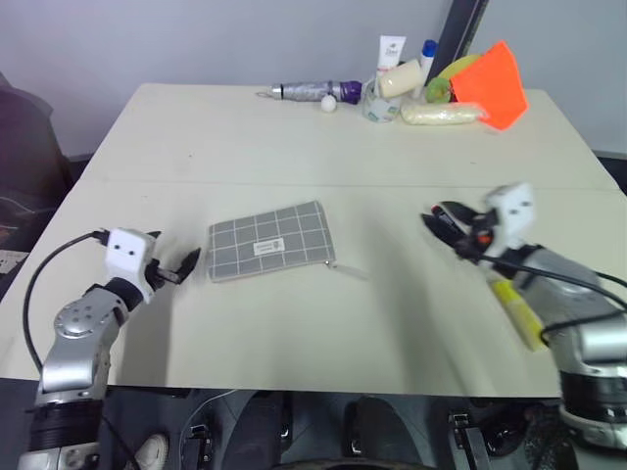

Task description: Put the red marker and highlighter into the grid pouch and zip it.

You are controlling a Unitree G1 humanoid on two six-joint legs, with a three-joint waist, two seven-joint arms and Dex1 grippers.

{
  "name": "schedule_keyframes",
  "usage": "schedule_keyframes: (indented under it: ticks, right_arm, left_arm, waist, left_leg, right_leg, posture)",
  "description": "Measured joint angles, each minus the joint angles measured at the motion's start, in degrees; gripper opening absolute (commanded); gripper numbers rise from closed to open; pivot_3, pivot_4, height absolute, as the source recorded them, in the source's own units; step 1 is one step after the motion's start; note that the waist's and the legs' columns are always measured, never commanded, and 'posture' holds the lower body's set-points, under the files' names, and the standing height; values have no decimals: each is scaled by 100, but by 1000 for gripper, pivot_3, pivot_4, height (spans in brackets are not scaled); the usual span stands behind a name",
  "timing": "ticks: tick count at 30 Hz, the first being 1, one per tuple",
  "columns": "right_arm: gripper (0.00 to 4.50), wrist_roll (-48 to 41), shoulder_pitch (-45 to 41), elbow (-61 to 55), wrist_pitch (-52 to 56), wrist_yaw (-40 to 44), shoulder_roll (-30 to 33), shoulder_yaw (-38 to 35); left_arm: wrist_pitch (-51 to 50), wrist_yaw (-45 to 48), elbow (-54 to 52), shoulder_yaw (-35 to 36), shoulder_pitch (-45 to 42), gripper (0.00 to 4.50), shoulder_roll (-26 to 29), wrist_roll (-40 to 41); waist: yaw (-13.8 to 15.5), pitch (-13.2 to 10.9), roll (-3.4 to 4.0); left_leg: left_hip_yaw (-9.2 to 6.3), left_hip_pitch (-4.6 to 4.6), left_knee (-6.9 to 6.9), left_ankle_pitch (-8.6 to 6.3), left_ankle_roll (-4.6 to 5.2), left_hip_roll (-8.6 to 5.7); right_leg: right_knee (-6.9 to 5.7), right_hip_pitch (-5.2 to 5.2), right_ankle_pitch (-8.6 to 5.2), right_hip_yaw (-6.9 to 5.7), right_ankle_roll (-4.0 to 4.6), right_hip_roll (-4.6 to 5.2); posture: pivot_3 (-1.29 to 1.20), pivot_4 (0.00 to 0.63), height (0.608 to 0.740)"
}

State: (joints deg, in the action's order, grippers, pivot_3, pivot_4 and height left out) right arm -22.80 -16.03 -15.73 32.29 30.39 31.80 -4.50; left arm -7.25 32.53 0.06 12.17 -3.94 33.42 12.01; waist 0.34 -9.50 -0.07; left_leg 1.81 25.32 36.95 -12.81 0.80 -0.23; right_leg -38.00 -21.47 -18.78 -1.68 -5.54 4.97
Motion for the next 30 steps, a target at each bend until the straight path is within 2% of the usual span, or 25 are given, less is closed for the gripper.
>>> schedule_keyframes:
  ticks: [1, 7, 10, 20, 30]
  right_arm:
    - [49, 99, -110, 26, 110, -146, -172, 198]
    - [49, 818, -435, 519, 314, -772, -727, 968]
    - [49, 1249, -758, 1227, 430, -1131, -1176, 1351]
    - [49, 1728, -1603, 2571, 97, -1465, -1754, 1377]
    - [49, 2137, -2406, 3917, -472, -1127, -2240, 1615]
  left_arm:
    - [207, 70, 69, -94, 26, 4500, 109, -157]
    - [1265, 382, 500, -348, 117, 4500, 634, -787]
    - [1854, 608, 828, -417, 36, 4500, 950, -978]
    - [3393, 1030, 2000, -835, -631, 4500, 1265, -1347]
    - [4714, 1272, 3172, -1201, -1250, 4500, 1385, -1580]
  waist:
    - [-6, 0, 0]
    - [-53, 0, 1]
    - [-148, 0, 3]
    - [-154, 5, 10]
    - [-192, 12, 13]
  left_leg:
    - [0, 4, -1, 0, 0, -1]
    - [2, 5, -14, -2, -3, -5]
    - [4, 3, -21, 2, -8, -5]
    - [16, -9, -39, 7, -12, -6]
    - [63, -98, -82, 8, -13, -5]
  right_leg:
    - [1, -4, 1, 0, -1, 1]
    - [4, -13, 2, 0, -1, 6]
    - [0, -19, 4, 0, -2, 7]
    - [-6, -21, 8, -2, -7, 7]
    - [-8, 12, 8, -2, -7, 26]
  posture:
    - [0, 150, 740]
    - [0, 150, 740]
    - [0, 150, 740]
    - [0, 150, 740]
    - [0, 150, 740]
